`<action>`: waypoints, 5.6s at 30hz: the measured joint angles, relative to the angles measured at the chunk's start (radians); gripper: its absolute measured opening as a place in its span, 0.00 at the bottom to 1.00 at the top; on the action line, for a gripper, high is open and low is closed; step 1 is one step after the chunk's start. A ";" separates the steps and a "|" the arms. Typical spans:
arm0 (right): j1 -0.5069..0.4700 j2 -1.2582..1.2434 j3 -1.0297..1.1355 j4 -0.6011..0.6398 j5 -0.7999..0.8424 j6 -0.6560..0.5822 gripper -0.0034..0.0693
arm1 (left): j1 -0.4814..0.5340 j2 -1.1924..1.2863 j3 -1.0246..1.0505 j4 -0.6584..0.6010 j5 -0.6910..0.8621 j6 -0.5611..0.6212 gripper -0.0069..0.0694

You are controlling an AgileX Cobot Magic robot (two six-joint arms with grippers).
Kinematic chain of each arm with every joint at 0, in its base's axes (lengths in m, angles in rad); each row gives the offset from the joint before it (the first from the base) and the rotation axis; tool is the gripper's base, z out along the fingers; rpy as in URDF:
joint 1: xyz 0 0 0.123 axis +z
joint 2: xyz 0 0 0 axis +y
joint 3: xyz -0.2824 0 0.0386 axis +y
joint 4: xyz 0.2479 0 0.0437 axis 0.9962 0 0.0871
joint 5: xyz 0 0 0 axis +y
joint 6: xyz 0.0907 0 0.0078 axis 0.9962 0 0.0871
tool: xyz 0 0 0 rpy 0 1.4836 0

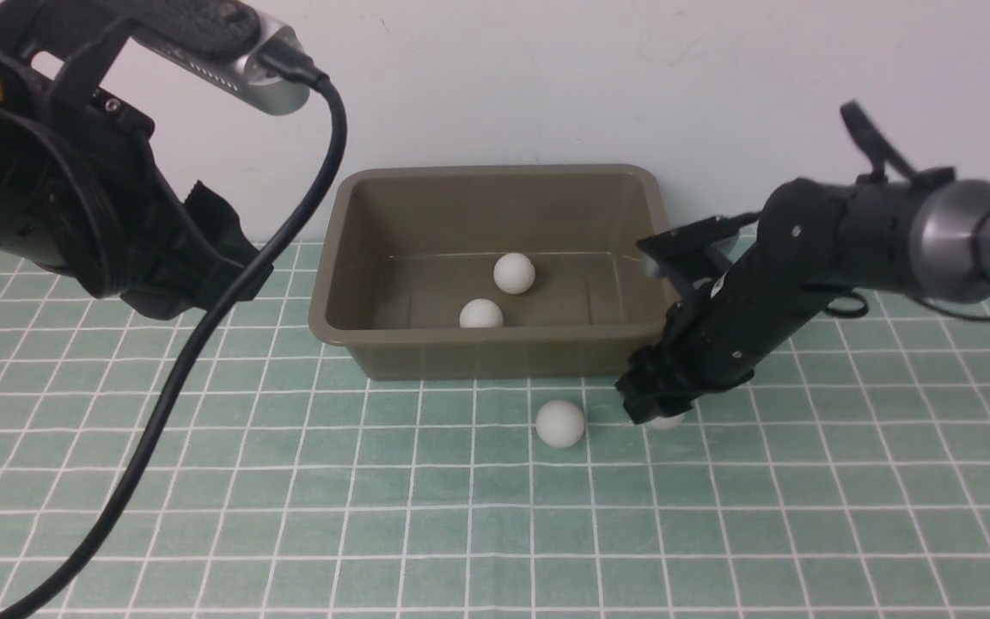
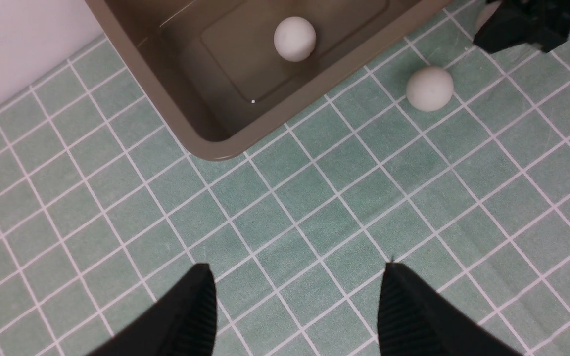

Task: Put the table tennis balls in the box on the green coffee tablecloth.
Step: 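Reach for and grasp a ping pong ball on the table, then release the ping pong ball into the bin and lift the gripper away, then reach for and grasp a ping pong ball on the table, then release the ping pong ball into the bin and lift the gripper away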

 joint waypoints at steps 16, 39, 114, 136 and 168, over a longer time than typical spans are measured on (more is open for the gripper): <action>0.000 -0.250 -0.028 0.049 0.098 -0.103 0.55 | 0.000 0.000 0.000 0.000 -0.005 0.001 0.61; 0.000 -0.037 -0.480 0.078 0.202 -0.135 0.78 | 0.000 0.000 0.000 0.000 0.002 0.000 0.61; 0.239 -0.009 0.239 0.231 -0.565 0.082 0.54 | 0.000 0.000 0.000 0.000 0.001 0.000 0.61; 0.229 -0.405 0.237 -0.024 -0.288 0.095 0.54 | 0.000 0.000 0.000 0.003 0.001 0.000 0.61; -0.010 -0.013 -0.159 0.288 -0.195 -0.298 0.80 | 0.000 0.000 0.000 0.000 0.037 0.000 0.61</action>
